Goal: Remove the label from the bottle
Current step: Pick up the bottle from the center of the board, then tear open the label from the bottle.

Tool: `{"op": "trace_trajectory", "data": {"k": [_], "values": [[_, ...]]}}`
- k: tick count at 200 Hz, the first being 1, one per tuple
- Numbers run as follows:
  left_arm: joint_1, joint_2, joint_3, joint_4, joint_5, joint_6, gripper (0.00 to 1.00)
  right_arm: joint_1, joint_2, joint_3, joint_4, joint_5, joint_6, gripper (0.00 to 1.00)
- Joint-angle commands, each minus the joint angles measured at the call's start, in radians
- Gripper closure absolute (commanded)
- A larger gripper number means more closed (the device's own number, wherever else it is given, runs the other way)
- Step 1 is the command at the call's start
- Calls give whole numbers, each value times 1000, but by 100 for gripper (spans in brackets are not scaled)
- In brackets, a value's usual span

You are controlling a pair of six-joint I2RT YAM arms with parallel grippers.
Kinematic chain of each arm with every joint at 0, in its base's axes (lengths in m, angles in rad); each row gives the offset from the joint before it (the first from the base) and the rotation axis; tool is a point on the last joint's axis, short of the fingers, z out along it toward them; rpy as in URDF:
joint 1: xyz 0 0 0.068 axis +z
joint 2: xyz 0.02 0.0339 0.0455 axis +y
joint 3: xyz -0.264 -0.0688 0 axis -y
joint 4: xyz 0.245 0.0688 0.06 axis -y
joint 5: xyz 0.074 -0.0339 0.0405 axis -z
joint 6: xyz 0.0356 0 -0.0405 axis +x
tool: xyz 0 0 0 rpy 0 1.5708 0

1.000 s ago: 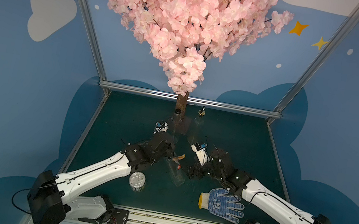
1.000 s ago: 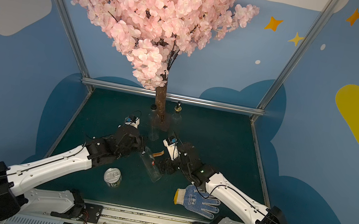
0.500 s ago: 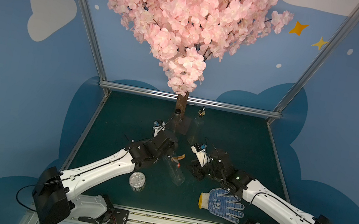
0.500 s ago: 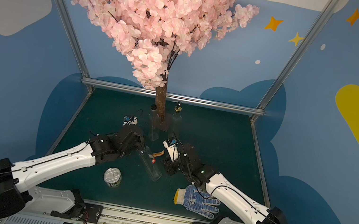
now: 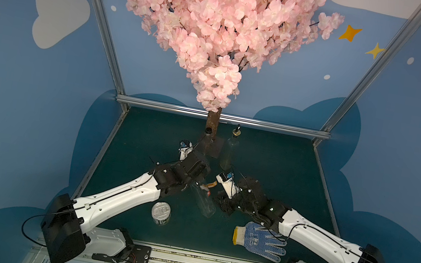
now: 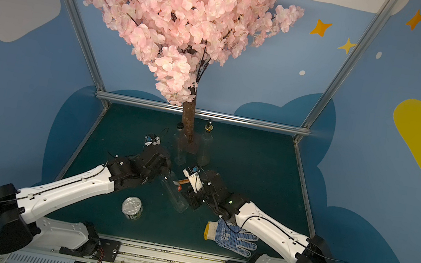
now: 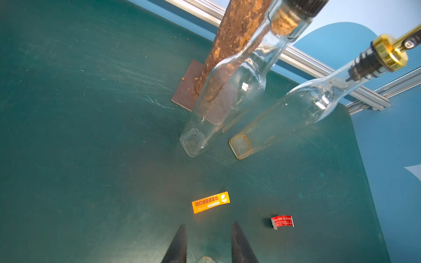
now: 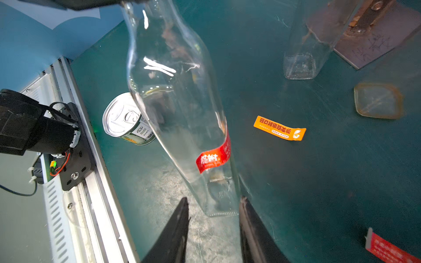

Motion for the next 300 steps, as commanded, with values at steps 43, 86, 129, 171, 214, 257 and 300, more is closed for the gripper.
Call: {"op": "trace_trajectory", "data": {"k": [43,86,129,171,214,257,300], "values": [[-2,13,13,-39,-10,2,98,37,24,33,71,19,-22,65],[0,13,7,-30,-2,1,98,40,53,42,77,31,-18,67],[2,6,0,-21,2,3,98,43,79,62,82,21,-16,71],[3,-1,-10,-14,7,3,98,45,106,75,73,19,-16,71],[5,-5,-12,-9,12,7,98,50,123,83,51,38,-13,71],[8,-5,-16,-4,21,7,98,55,136,76,46,63,-11,72],[11,-15,-21,2,25,7,98,54,159,105,10,77,-16,79]]}}
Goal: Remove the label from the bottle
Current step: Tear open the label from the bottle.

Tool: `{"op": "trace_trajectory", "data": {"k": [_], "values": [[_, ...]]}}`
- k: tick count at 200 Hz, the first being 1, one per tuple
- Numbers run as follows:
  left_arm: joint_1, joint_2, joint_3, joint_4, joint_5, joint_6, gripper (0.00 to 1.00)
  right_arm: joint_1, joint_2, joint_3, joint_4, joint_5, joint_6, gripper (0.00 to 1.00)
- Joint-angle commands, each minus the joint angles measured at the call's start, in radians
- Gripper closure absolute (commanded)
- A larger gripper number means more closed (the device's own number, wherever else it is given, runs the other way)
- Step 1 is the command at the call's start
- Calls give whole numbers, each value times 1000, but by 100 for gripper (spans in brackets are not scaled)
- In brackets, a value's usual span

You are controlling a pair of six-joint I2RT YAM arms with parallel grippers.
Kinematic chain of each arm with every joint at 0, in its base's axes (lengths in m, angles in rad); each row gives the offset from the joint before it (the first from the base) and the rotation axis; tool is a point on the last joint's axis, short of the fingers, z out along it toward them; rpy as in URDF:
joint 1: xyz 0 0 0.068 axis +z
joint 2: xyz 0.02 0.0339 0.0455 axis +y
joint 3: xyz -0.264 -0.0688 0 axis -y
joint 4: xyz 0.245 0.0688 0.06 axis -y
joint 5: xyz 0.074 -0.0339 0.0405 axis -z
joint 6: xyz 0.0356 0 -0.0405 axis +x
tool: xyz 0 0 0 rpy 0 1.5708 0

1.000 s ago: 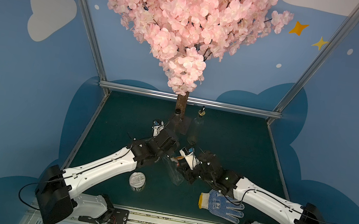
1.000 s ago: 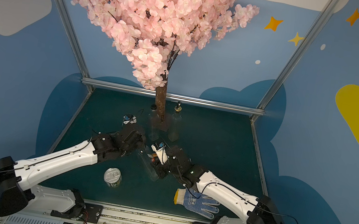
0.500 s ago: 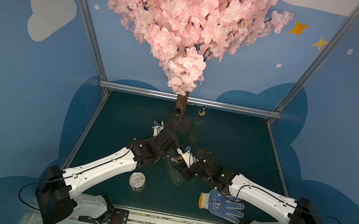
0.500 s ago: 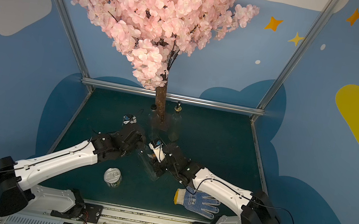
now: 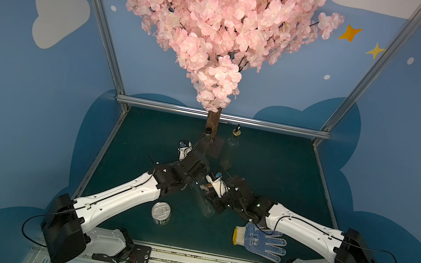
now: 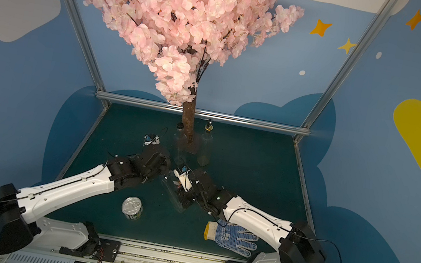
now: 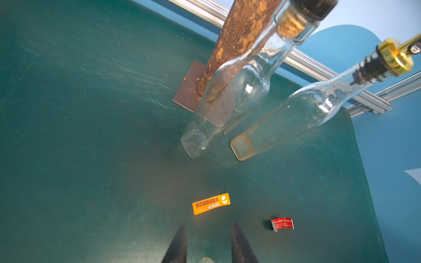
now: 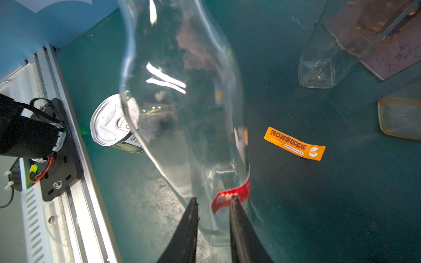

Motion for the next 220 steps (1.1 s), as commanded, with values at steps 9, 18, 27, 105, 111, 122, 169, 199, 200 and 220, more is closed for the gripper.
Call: {"op": "trace_trajectory", "data": {"k": [9,18,27,105,111,122,169,199,200,220], "values": [[-1,-15,-15,-8,19,12,98,6,22,39,-29,26,-4,79],[-1,-16,-16,-7,20,12,98,6,20,40,-29,26,-3,80],[0,-18,-16,-5,21,13,98,6,22,40,-27,26,-3,82],[-1,-22,-18,5,34,21,98,6,32,60,-59,59,-5,89],[-1,-23,-18,5,36,20,98,6,32,60,-62,62,-7,89],[-1,-24,-21,6,37,22,98,5,29,62,-64,65,-8,89],[0,-40,-37,24,46,33,98,4,34,71,-81,83,-11,100],[0,-42,-36,19,46,40,98,4,28,71,-80,88,-11,100],[-1,-39,-36,19,46,40,98,4,28,71,-81,88,-11,100],[-1,-37,-34,18,48,43,98,4,28,74,-83,94,-14,100]]}}
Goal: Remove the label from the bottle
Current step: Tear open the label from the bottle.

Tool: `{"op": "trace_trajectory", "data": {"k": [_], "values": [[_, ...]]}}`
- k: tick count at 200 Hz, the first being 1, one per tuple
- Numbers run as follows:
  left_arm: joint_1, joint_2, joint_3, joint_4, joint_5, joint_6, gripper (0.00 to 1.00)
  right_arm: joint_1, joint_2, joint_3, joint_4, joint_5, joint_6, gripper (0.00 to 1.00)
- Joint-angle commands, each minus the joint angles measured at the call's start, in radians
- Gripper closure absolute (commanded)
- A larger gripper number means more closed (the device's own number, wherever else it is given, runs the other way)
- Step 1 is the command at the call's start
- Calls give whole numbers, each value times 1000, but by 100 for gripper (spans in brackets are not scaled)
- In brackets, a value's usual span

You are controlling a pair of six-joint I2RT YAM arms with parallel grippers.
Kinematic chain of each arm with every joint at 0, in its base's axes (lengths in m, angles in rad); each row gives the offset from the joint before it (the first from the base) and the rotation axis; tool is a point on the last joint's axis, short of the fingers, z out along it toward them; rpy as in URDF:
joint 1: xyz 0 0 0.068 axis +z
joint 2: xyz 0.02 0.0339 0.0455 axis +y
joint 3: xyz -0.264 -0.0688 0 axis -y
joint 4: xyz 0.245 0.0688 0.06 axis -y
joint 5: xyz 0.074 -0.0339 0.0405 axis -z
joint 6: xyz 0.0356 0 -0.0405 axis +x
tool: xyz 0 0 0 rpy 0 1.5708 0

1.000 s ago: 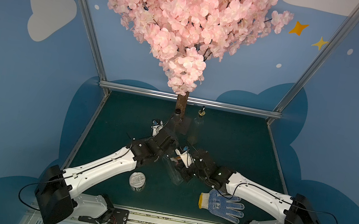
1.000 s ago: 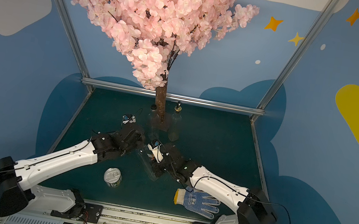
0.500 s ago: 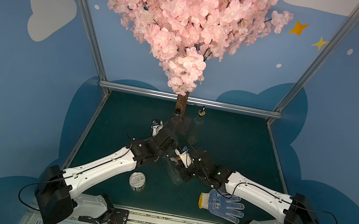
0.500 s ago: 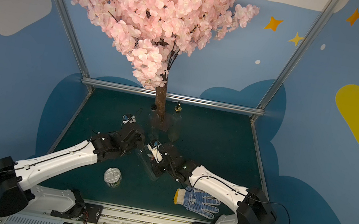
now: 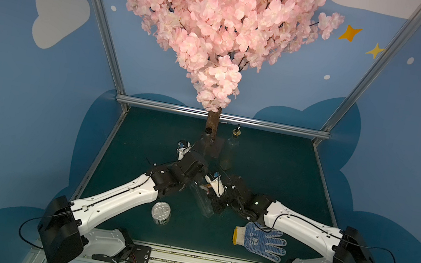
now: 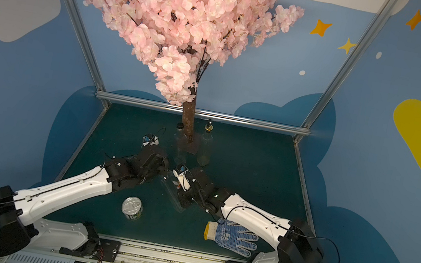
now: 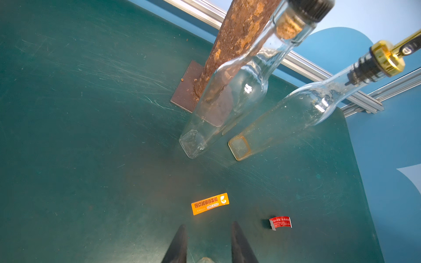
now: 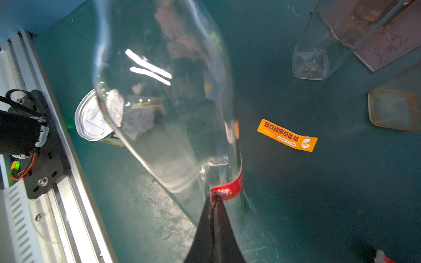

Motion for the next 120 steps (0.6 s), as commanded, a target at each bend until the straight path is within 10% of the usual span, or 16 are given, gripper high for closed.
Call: {"op": "trace_trajectory", "data": {"k": [1,120], "values": [[-5,-10,-5,-12,29,26,98,-2,9,32,-7,46,-6,100],[-5,10,13,-38,39,48,98,-4,-19,23,-13,118,-2,100]]}}
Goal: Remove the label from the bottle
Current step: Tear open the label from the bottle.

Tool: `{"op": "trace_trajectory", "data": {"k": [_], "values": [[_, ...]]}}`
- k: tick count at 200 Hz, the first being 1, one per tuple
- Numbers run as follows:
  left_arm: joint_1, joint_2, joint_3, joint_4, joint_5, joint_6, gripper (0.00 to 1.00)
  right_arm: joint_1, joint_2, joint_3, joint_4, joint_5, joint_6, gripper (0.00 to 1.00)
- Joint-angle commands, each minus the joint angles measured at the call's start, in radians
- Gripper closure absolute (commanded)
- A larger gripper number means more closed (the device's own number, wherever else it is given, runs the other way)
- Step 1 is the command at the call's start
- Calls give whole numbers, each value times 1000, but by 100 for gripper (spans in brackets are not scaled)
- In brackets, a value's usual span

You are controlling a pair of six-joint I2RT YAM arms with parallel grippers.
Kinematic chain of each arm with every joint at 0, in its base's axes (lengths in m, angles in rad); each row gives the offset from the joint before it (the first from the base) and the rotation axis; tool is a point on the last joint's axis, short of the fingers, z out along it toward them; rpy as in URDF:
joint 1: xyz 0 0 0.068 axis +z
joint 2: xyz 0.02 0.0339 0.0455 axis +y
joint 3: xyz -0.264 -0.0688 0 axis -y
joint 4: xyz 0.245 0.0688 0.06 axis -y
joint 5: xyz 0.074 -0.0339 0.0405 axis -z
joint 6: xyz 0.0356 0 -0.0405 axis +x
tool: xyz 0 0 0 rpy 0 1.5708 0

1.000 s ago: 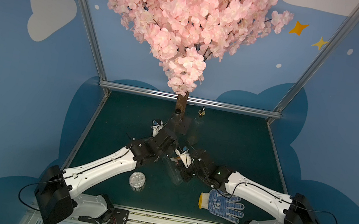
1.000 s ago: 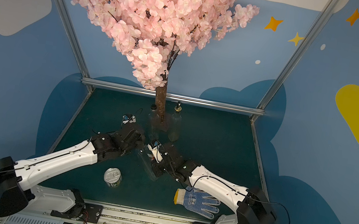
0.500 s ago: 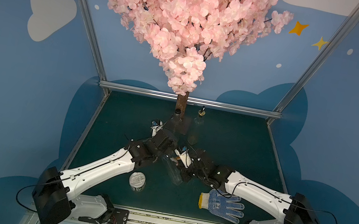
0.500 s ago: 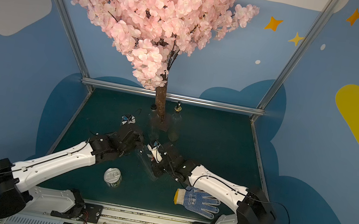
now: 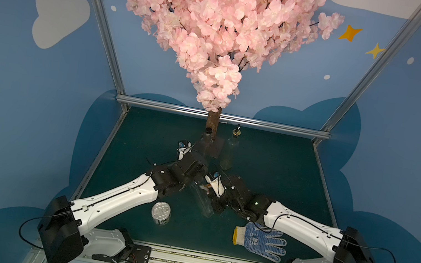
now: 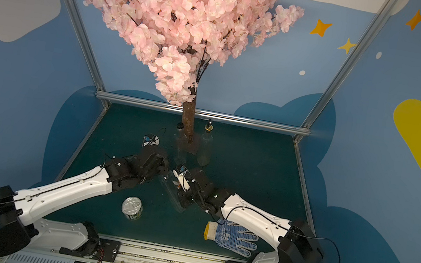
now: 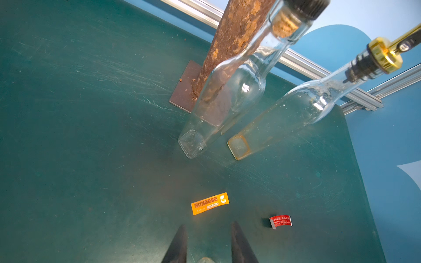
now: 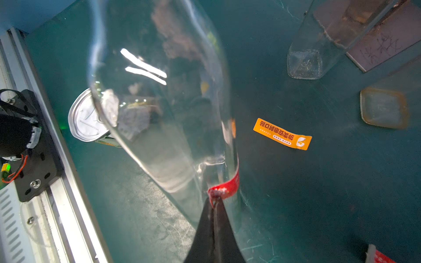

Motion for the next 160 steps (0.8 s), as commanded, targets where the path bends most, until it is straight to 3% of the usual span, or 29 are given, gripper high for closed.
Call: {"op": "trace_trajectory", "data": {"k": [1,160], "values": [[-5,9,12,-40,31,33,98,-11,-18,20,-3,85,-1,100],[-5,10,10,-34,48,55,98,-9,-33,11,-7,141,6,100]]}}
